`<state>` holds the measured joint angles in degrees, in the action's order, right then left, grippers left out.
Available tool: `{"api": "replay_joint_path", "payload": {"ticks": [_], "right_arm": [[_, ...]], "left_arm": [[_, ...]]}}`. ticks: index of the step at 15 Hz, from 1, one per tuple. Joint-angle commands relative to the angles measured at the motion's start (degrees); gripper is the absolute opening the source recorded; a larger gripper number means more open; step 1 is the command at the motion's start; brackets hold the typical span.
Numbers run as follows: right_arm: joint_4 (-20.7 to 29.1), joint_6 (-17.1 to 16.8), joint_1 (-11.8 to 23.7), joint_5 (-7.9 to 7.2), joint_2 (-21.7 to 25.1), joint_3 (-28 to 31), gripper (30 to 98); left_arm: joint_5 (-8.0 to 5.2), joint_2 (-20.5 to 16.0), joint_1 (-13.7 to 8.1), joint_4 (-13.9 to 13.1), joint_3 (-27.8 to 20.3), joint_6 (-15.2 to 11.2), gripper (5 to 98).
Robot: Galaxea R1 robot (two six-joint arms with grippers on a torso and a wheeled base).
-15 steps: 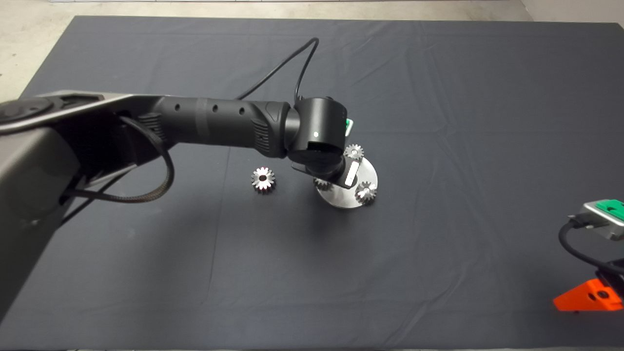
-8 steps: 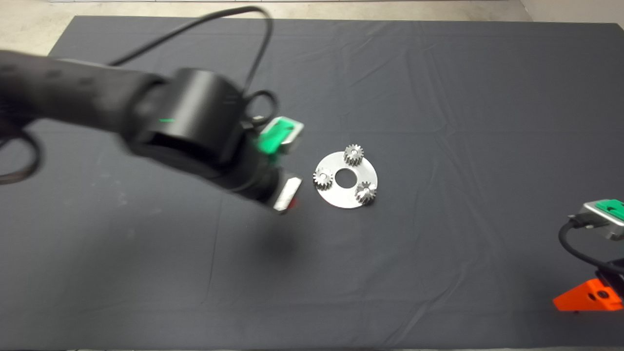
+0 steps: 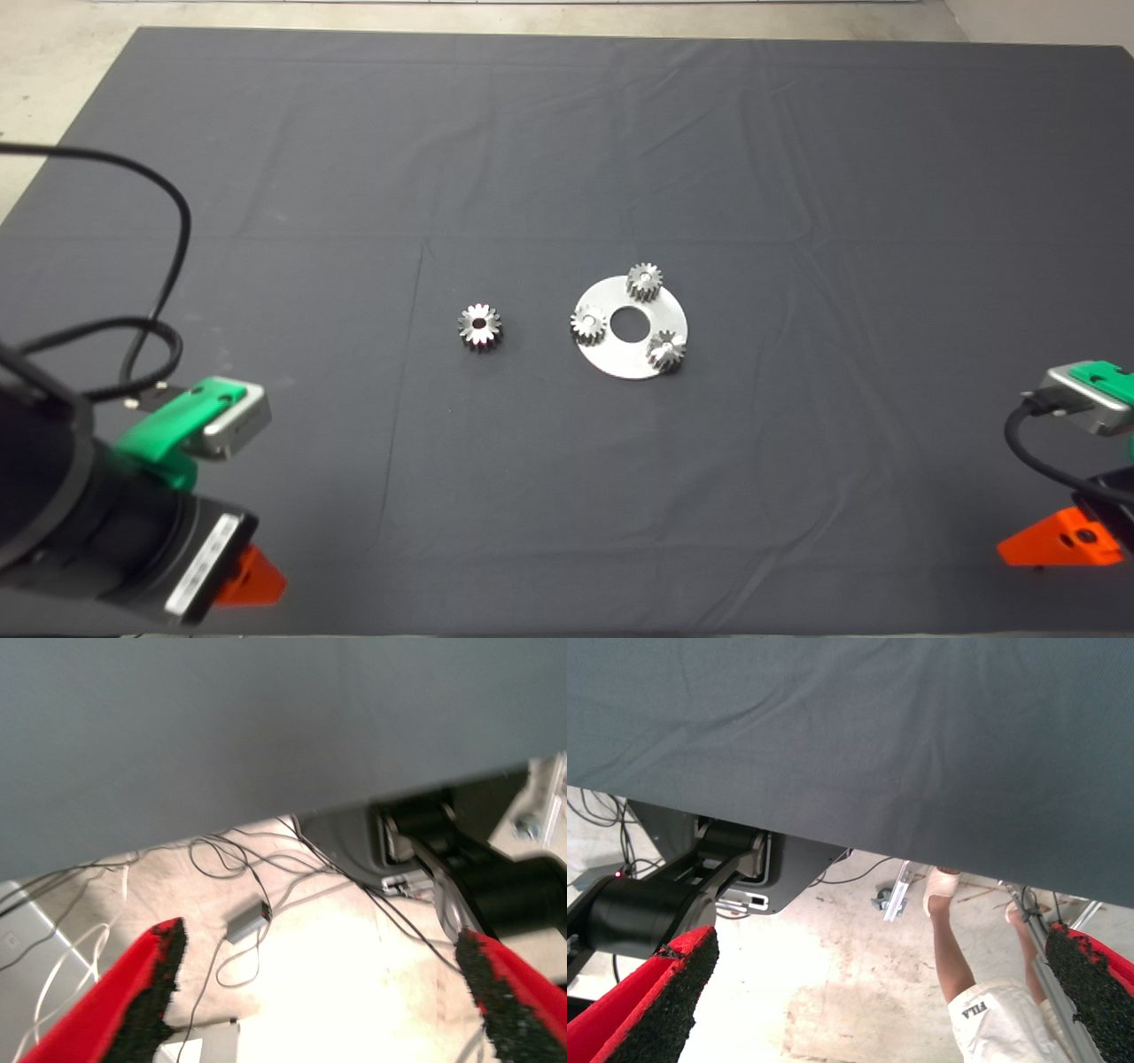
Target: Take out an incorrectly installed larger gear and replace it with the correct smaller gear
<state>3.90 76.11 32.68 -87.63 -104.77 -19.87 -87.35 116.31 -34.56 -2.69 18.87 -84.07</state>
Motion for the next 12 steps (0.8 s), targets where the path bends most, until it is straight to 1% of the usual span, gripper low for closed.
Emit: {"api": "replay_joint_path", "payload": {"ticks": [1,3,5,7,8,9,10,11,12], "right_arm": [[1.9,0.3,0.5,-0.47,1.3,0.5,97.7],[1.9,0.3,0.5,-0.45,1.3,0.6,97.7],[1.9,0.4,0.3,-0.53,-0.9,0.5,97.7],[1.9,0.4,0.3,-0.26,-1.9,0.6,97.7],[1.9,0.4,0.3,-0.46,-3.6,0.6,97.7],[1.9,0.6,0.3,-0.53,-5.0,0.6,97.7],[1.9,0.4,0.3,-0.44,-5.3,0.6,97.7],[1.9,0.1,0.2,-0.44,-6.0,0.6,97.7],[1.9,0.1,0.2,-0.44,-6.2,0.6,97.7]], "left_arm": [[-2.21,-1.2,-1.3,-0.9,-1.2,-0.5,78.1],[-2.21,-2.4,-1.3,-0.9,-2.4,-0.5,78.6],[-2.30,-3.5,-1.2,-0.8,-2.4,-0.5,82.9],[-2.21,-4.3,-1.2,-0.8,-2.5,-0.6,83.3],[-2.30,-4.5,-1.2,-0.9,-2.7,-0.6,87.0],[-2.30,-5.6,-1.2,-0.9,-2.7,-0.6,88.3],[-2.30,-6.3,-1.2,-0.9,-2.7,-0.5,88.3],[-2.53,-5.4,-1.2,-1.0,-2.2,0.4,89.5],[-2.56,-5.2,-1.2,-1.2,-1.8,2.6,93.1]]}}
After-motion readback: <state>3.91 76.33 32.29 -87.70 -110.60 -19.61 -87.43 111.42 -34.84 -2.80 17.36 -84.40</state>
